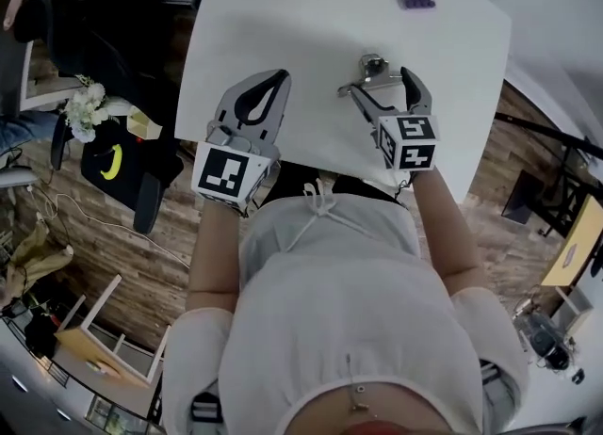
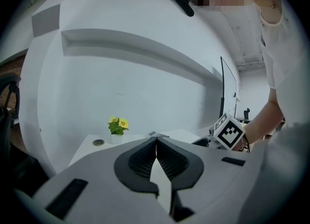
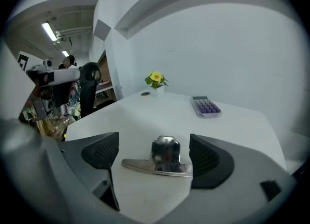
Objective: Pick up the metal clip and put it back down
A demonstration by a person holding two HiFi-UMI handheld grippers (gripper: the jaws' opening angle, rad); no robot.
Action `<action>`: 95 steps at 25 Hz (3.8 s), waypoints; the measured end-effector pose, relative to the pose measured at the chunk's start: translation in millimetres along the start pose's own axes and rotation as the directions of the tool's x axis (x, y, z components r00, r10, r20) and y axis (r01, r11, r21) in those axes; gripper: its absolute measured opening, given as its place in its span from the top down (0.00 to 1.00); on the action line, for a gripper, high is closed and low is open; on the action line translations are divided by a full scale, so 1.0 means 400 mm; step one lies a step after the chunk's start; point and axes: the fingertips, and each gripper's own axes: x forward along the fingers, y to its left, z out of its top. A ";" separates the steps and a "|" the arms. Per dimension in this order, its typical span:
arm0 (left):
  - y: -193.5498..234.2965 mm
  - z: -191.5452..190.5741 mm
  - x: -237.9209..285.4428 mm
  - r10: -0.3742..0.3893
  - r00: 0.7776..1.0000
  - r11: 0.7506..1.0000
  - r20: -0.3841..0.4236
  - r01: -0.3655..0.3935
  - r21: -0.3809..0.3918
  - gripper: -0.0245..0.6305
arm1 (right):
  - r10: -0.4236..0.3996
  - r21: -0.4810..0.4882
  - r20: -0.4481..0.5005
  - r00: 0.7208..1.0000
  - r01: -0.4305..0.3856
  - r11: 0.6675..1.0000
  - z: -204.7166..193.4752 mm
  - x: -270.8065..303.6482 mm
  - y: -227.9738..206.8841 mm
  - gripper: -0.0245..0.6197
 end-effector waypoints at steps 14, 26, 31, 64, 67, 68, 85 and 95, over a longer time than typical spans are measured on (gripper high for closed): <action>0.108 -0.073 0.161 -0.134 0.988 0.990 -0.075 0.130 -0.061 0.93 | -0.114 0.073 -0.271 0.956 0.138 0.988 -0.107 0.140 -0.076 0.50; 0.120 -0.029 0.134 -0.162 0.985 0.987 -0.065 0.162 -0.002 0.93 | -0.132 0.076 -0.254 0.958 0.156 0.985 -0.097 0.110 -0.061 0.51; 0.101 0.039 0.101 -0.169 0.985 0.984 -0.020 0.170 0.045 0.93 | -0.191 0.059 -0.136 0.972 0.201 0.978 -0.004 0.033 -0.064 0.51; 0.070 0.317 0.023 -0.118 0.981 0.976 0.154 0.087 0.198 0.93 | -0.272 0.017 0.528 0.805 0.311 0.950 0.439 -0.389 -0.033 0.51; 0.083 0.297 0.034 -0.115 0.983 0.979 0.141 0.088 0.185 0.93 | -0.269 0.016 0.495 0.826 0.301 0.953 0.423 -0.348 -0.037 0.51; 0.086 0.288 0.039 -0.114 0.984 0.980 0.136 0.089 0.180 0.93 | -0.268 0.016 0.480 0.835 0.297 0.955 0.414 -0.331 -0.039 0.51; 0.110 0.059 0.126 -0.129 0.991 0.989 -0.020 0.131 0.068 0.93 | -0.220 0.049 -0.027 0.975 0.221 0.974 0.036 0.009 -0.073 0.51; 0.098 -0.041 0.172 -0.167 0.981 0.985 -0.096 0.169 0.017 0.93 | -0.227 0.083 -0.155 0.961 0.242 0.967 -0.073 0.105 -0.117 0.51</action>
